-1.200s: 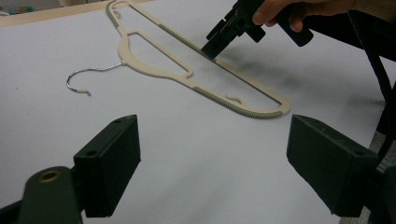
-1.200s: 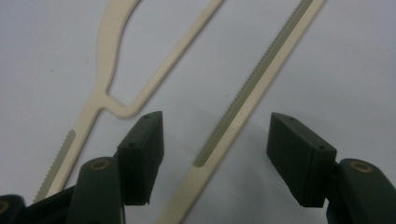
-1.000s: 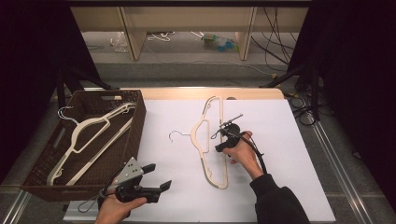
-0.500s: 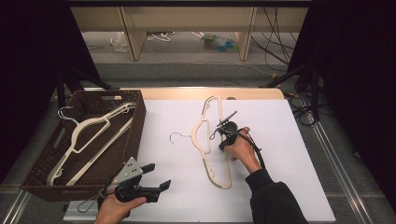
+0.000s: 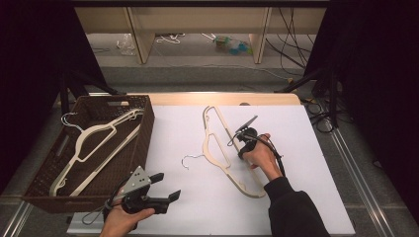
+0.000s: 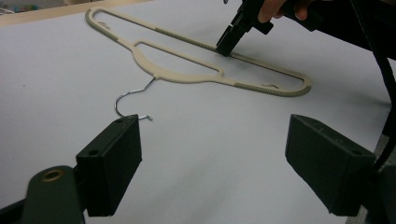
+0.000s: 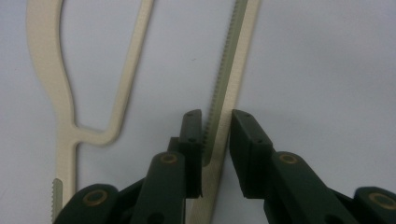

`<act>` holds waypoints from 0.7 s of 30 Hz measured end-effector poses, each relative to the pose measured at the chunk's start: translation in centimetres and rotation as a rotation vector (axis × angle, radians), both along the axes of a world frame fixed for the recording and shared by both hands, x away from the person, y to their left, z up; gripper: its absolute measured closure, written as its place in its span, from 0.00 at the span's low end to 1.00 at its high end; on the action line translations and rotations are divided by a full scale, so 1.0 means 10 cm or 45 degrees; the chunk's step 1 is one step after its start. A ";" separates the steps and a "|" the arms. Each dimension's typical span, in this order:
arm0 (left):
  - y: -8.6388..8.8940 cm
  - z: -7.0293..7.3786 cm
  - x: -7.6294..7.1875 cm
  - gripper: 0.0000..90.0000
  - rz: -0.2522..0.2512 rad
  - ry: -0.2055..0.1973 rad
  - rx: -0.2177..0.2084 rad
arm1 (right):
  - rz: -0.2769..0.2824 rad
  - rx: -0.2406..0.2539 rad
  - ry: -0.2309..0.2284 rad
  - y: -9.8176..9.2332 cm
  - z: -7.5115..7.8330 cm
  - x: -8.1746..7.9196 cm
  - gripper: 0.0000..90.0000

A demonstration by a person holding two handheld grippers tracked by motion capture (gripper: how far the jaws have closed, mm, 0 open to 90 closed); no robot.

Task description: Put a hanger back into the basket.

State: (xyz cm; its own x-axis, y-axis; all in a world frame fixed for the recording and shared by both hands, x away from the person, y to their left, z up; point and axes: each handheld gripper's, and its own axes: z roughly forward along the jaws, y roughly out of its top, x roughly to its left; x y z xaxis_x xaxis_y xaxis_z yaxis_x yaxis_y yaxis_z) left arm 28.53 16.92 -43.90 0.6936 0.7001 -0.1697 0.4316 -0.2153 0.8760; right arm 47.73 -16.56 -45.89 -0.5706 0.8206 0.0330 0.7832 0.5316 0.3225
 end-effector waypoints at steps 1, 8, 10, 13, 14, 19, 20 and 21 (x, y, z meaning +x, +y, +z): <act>0.00 0.00 0.00 0.21 0.000 0.000 0.000 | 0.023 -0.001 -0.017 0.00 -0.01 0.01 0.83; 0.01 0.00 0.00 0.21 0.002 -0.007 -0.002 | 0.061 -0.061 -0.011 0.05 0.01 0.00 0.86; 0.01 0.00 0.00 0.21 0.001 -0.004 -0.002 | 0.109 -0.085 -0.015 0.02 0.01 0.01 0.87; 0.01 0.00 0.01 0.21 0.004 -0.003 0.001 | 0.146 -0.097 0.030 -0.03 0.03 -0.01 0.87; 0.01 0.00 0.01 0.21 0.001 -0.003 0.001 | 0.158 -0.097 0.036 -0.05 0.03 0.00 0.87; 0.00 0.00 0.00 0.21 -0.004 -0.003 0.000 | 0.149 -0.110 0.031 -0.04 0.03 -0.01 0.86; 0.00 0.00 0.00 0.21 -0.001 -0.003 0.001 | 0.134 -0.110 0.037 -0.03 0.03 -0.01 0.86; 0.00 0.00 0.00 0.21 -0.001 -0.003 0.001 | 0.129 -0.108 0.038 -0.03 0.03 -0.01 0.86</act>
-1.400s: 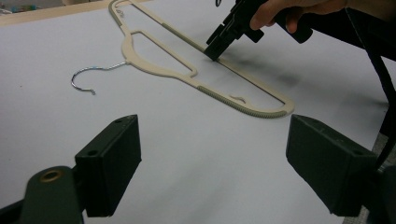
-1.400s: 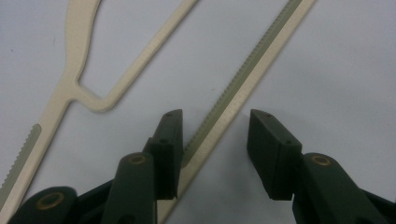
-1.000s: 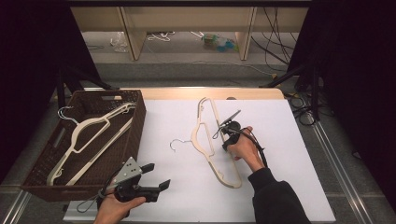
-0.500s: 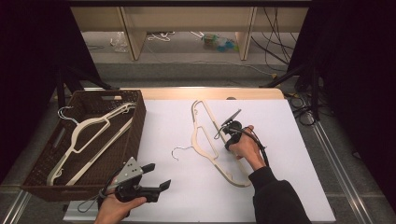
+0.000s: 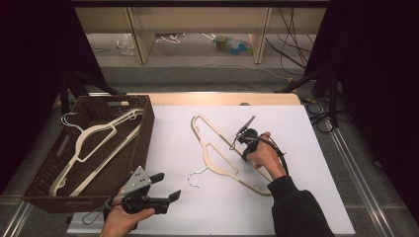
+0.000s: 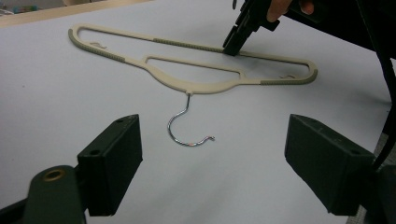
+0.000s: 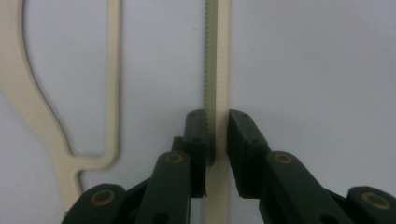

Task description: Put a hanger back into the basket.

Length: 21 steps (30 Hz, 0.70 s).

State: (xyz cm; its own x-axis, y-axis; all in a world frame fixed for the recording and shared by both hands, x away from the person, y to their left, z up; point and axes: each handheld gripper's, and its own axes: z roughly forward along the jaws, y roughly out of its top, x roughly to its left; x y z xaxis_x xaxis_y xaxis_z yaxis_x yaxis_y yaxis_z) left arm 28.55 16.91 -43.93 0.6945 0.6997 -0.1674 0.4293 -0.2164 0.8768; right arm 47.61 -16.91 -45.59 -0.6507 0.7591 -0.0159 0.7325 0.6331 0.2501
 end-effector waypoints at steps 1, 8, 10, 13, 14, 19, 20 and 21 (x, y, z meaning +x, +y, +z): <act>0.00 0.00 0.00 0.21 -0.001 -0.001 -0.002 | 0.000 0.007 0.000 0.00 0.00 0.00 0.86; 0.00 0.00 0.03 0.21 -0.001 -0.006 0.003 | 0.022 0.003 -0.007 -0.01 0.00 0.00 0.87; 0.00 0.00 0.08 0.22 -0.005 -0.019 0.019 | 0.039 0.018 -0.019 -0.02 0.00 0.01 0.87; -0.04 -0.01 0.15 0.22 -0.009 -0.019 0.043 | 0.049 0.024 -0.025 -0.03 0.03 0.01 0.87; -0.06 -0.02 0.19 0.23 -0.019 -0.029 0.061 | 0.050 0.015 -0.019 -0.03 0.05 0.01 0.87; -0.25 -0.10 0.43 0.23 -0.065 -0.080 0.198 | 0.091 -0.025 -0.022 0.00 0.15 -0.01 0.87; -0.29 -0.13 0.49 0.24 -0.077 -0.086 0.225 | 0.094 -0.029 -0.015 0.00 0.18 -0.01 0.87; -0.32 -0.16 0.55 0.25 -0.091 -0.083 0.269 | 0.096 -0.032 -0.019 0.00 0.21 -0.01 0.87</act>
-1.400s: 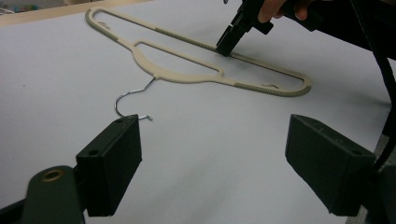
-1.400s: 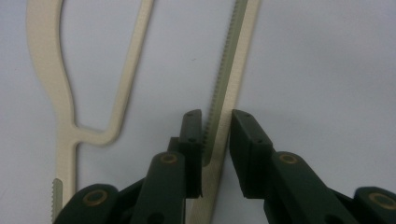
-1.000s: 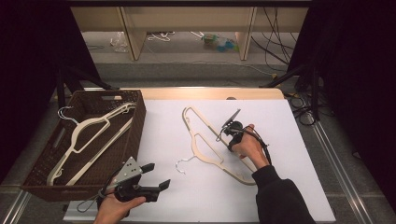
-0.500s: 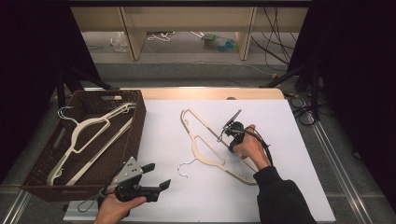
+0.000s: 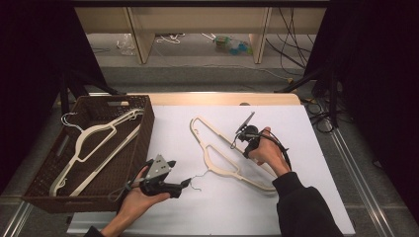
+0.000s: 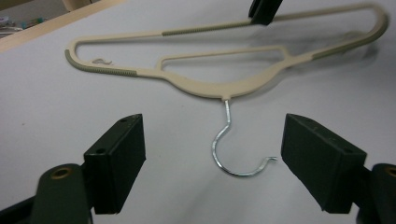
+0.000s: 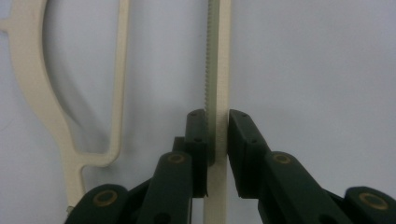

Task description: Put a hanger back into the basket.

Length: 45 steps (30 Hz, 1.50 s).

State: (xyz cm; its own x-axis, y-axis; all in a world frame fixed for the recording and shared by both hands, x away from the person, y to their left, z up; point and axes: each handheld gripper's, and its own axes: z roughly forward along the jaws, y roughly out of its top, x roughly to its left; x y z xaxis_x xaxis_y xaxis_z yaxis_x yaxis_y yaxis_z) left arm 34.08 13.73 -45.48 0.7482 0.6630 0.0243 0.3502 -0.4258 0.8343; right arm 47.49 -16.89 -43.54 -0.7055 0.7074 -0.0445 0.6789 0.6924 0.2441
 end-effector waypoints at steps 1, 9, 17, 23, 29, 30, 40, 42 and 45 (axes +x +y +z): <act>-0.04 -0.03 0.05 0.25 -0.003 0.014 0.010 | 0.010 -0.011 -0.008 0.00 0.03 0.00 0.87; -0.23 -0.19 0.30 0.28 -0.076 -0.066 0.104 | 0.059 -0.102 0.012 0.03 0.23 0.02 0.87; -0.37 -0.28 0.48 0.30 -0.090 -0.159 0.263 | 0.102 -0.127 0.014 0.06 0.41 0.01 0.87; -0.48 -0.28 0.59 0.31 -0.056 -0.285 0.374 | 0.122 -0.136 0.005 0.07 0.47 0.02 0.87; -0.62 -0.36 0.59 0.33 -0.170 -0.197 0.365 | 0.110 -0.146 0.027 0.07 0.48 0.01 0.87; -0.64 -0.35 0.60 0.33 -0.177 -0.203 0.368 | 0.120 -0.146 0.025 0.07 0.48 0.02 0.87; -0.70 -0.39 0.64 0.34 -0.214 -0.261 0.442 | 0.120 -0.137 0.027 0.07 0.49 0.02 0.87; -0.70 -0.39 0.64 0.34 -0.223 -0.279 0.457 | 0.118 -0.131 0.025 0.07 0.49 0.02 0.87; -0.71 -0.39 0.63 0.34 -0.233 -0.304 0.473 | 0.130 -0.133 0.028 0.07 0.50 0.03 0.87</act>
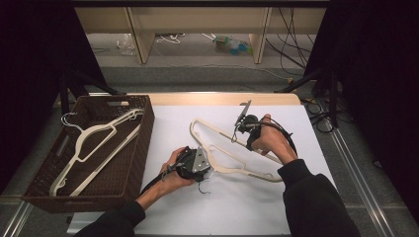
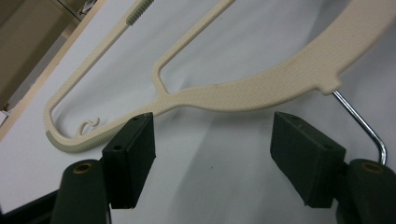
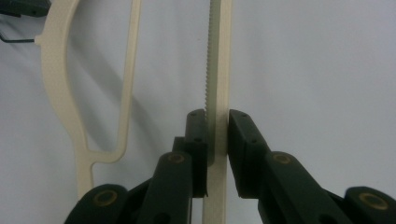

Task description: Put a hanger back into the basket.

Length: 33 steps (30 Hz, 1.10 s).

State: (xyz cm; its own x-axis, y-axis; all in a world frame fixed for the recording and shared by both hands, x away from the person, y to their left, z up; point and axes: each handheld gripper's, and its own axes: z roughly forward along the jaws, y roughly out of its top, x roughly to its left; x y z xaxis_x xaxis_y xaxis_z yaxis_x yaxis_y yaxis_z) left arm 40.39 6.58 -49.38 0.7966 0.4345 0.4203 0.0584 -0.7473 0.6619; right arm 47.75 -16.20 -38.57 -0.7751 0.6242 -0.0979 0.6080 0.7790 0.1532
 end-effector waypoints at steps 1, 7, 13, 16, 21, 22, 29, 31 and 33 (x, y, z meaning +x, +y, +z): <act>0.00 0.00 0.00 0.34 -0.002 -0.005 0.002 | 0.008 -0.003 -0.006 0.00 0.00 0.00 0.87; -0.02 -0.01 0.00 0.35 -0.010 -0.032 0.000 | 0.017 0.005 0.004 0.00 0.02 0.00 0.87; -0.01 0.02 -0.02 0.33 -0.049 -0.082 -0.007 | 0.029 0.012 -0.007 -0.02 0.00 0.02 0.87; 0.00 0.06 -0.05 0.33 -0.105 -0.120 -0.067 | 0.045 0.024 0.024 -0.04 -0.03 0.03 0.87; 0.01 0.08 -0.09 0.36 -0.213 -0.118 -0.105 | 0.045 0.067 0.063 -0.11 -0.14 0.01 0.87; 0.01 0.08 -0.09 0.37 -0.231 -0.112 -0.114 | 0.057 0.078 0.077 -0.14 -0.16 0.01 0.87; -0.03 0.10 -0.17 0.54 -0.441 -0.143 -0.079 | 0.057 0.157 0.119 -0.26 -0.26 -0.02 0.87; -0.05 0.14 -0.20 0.62 -0.494 -0.163 -0.062 | 0.074 0.158 0.134 -0.28 -0.29 -0.03 0.87; -0.08 0.17 -0.23 0.69 -0.538 -0.186 -0.035 | 0.081 0.151 0.137 -0.30 -0.31 -0.04 0.87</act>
